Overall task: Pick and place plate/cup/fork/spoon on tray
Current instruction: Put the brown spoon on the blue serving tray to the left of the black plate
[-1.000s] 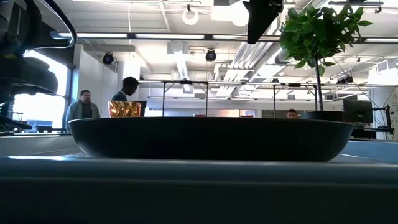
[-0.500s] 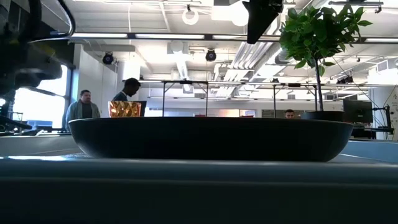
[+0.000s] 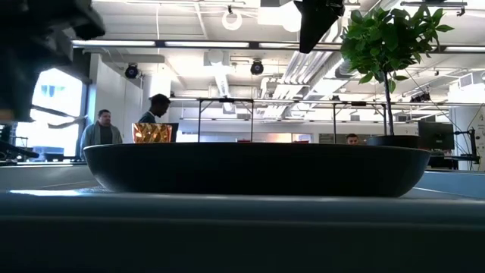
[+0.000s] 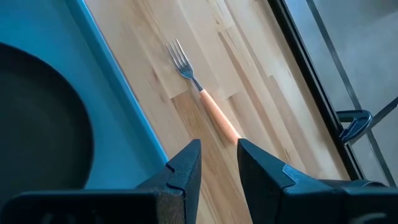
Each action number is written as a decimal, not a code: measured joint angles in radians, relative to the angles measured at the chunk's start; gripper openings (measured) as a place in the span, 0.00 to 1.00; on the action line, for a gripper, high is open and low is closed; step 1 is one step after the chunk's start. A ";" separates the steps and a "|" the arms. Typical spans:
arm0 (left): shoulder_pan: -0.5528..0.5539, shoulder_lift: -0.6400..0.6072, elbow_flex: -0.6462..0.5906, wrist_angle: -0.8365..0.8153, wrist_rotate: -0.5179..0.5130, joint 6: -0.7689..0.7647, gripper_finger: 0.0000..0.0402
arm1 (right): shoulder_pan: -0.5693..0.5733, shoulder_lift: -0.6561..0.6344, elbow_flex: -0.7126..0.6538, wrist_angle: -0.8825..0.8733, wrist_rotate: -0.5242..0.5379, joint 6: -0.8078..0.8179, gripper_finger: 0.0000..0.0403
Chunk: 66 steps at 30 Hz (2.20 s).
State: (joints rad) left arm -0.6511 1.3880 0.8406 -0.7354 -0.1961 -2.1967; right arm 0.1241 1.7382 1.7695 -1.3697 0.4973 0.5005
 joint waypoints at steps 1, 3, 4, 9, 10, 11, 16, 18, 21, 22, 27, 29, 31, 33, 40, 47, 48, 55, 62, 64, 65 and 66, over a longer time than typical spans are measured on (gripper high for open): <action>0.006 -0.011 0.000 0.002 -0.009 0.000 0.09 | 0.000 0.000 0.000 0.000 0.000 0.008 0.23; 0.021 -0.022 0.000 0.005 -0.026 0.019 0.09 | 0.000 0.000 0.000 0.000 0.000 0.019 0.23; 0.031 -0.025 0.000 0.011 -0.028 0.033 0.09 | 0.000 0.000 0.000 0.000 0.000 0.019 0.23; 0.090 -0.009 0.000 0.071 -0.031 0.098 0.09 | 0.000 0.000 0.000 0.002 -0.002 0.039 0.23; 0.102 -0.001 0.000 0.079 -0.031 0.108 0.09 | 0.000 0.000 0.000 0.002 -0.002 0.041 0.23; 0.113 0.007 0.000 0.089 -0.031 0.117 0.09 | 0.000 0.000 0.000 0.002 -0.002 0.041 0.23; 0.159 0.040 0.001 0.109 0.006 0.150 0.10 | 0.000 0.000 0.000 0.002 -0.003 0.041 0.23; 0.168 0.050 0.001 0.110 0.037 0.150 0.10 | 0.000 0.000 0.000 0.002 -0.004 0.041 0.23; 0.167 0.067 0.001 0.139 0.075 0.150 0.11 | 0.000 0.000 0.000 0.002 -0.004 0.041 0.23; 0.167 0.075 0.001 0.151 0.083 0.149 0.11 | 0.000 0.000 0.000 0.003 -0.003 0.041 0.23; 0.167 0.127 0.001 0.203 0.094 0.149 0.11 | 0.000 0.000 0.000 0.003 -0.003 0.041 0.23; 0.167 0.153 0.001 0.224 0.115 0.149 0.11 | 0.000 0.000 0.000 0.004 -0.003 0.041 0.23; 0.167 0.172 0.001 0.221 0.136 0.141 0.11 | 0.000 0.000 0.000 0.004 -0.003 0.041 0.23; 0.161 0.189 0.001 0.221 0.147 0.133 0.11 | 0.000 0.000 0.000 0.005 -0.004 0.041 0.23; 0.148 0.221 0.002 0.234 0.164 0.107 0.11 | 0.000 0.000 0.000 0.009 -0.003 0.041 0.23; 0.139 0.257 0.003 0.229 0.192 0.105 0.11 | 0.000 0.000 0.000 0.010 -0.005 0.041 0.23; 0.140 0.262 0.004 0.230 0.202 0.105 0.11 | 0.000 0.000 0.000 0.010 -0.006 0.041 0.23; 0.140 0.267 0.005 0.233 0.207 0.105 0.11 | 0.000 0.000 0.000 0.010 -0.008 0.041 0.23; 0.140 0.268 0.004 0.232 0.210 0.109 0.19 | 0.000 0.000 0.000 0.011 -0.008 0.041 0.23; 0.140 0.268 0.004 0.232 0.210 0.128 0.22 | 0.000 0.000 0.000 0.011 -0.008 0.041 0.23; 0.140 0.268 0.004 0.232 0.210 0.131 0.23 | 0.000 0.000 0.000 0.011 -0.008 0.041 0.23; 0.140 0.268 0.003 0.232 0.210 0.131 0.24 | 0.000 0.000 0.000 0.011 -0.008 0.042 0.23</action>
State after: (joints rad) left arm -0.5110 1.6558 0.8440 -0.5033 0.0139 -2.0658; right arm 0.1238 1.7386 1.7699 -1.3590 0.4892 0.5423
